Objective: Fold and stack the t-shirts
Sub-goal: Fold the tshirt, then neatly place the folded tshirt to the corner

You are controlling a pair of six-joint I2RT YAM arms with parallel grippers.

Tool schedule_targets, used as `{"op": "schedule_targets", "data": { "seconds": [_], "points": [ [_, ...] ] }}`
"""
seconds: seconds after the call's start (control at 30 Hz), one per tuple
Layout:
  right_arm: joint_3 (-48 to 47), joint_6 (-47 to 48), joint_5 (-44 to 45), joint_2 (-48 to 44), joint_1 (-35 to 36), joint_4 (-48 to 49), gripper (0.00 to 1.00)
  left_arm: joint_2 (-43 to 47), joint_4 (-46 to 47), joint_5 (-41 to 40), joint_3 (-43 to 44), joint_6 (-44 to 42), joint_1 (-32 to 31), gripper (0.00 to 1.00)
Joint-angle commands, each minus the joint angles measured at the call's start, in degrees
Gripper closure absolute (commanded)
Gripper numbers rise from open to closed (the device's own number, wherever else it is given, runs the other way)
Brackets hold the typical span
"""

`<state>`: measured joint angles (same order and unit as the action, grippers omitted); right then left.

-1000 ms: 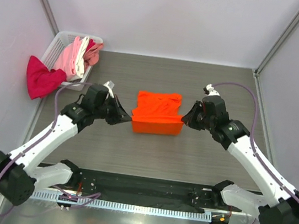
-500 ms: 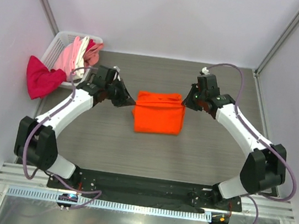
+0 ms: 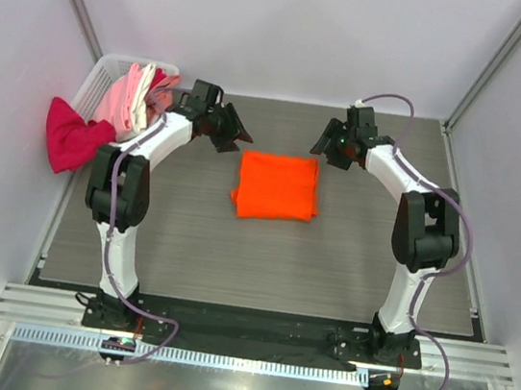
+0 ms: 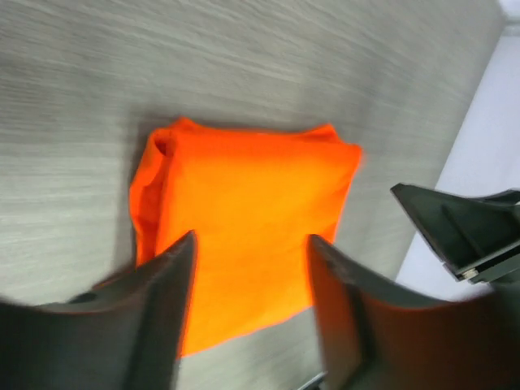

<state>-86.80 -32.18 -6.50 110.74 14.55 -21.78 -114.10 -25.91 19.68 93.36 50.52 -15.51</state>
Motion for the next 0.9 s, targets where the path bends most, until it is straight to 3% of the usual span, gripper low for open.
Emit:
{"op": "schedule_targets", "data": {
  "seconds": [0.0, 0.03, 0.13, 0.33, 0.63, 0.87],
  "points": [
    [-3.64, -1.83, 1.66, 2.37, -0.66, 4.02, 0.27, -2.7, 2.26, 0.1, 3.67, -0.16, 0.83, 0.4],
    [-3.29, -0.87, 2.02, 2.38, -0.49, 4.2, 0.18, -2.44, 3.49, -0.25, 3.41, -0.68, 0.83, 0.28],
    [0.4, 1.06, 4.39, -0.08, -0.57, 6.48, 0.18, 1.14, 6.47, -3.76, -1.58, -2.09, 0.74, 0.19],
    [5.94, 5.29, -3.33, -2.63, -0.57, 7.19, 0.25, 8.37, 16.48, -6.5, -18.27, -3.15, -0.4, 0.19],
    [12.53, 6.34, -7.2, -2.81, 0.04, 8.33, 0.23, 8.9, 35.38, -3.35, -31.84, -2.27, -1.19, 0.22],
    [16.84, 5.64, -11.69, -4.83, -0.04, 10.44, 0.33, 5.48, 30.84, -3.69, -27.98, -2.36, -2.86, 0.42]
  ]
}}
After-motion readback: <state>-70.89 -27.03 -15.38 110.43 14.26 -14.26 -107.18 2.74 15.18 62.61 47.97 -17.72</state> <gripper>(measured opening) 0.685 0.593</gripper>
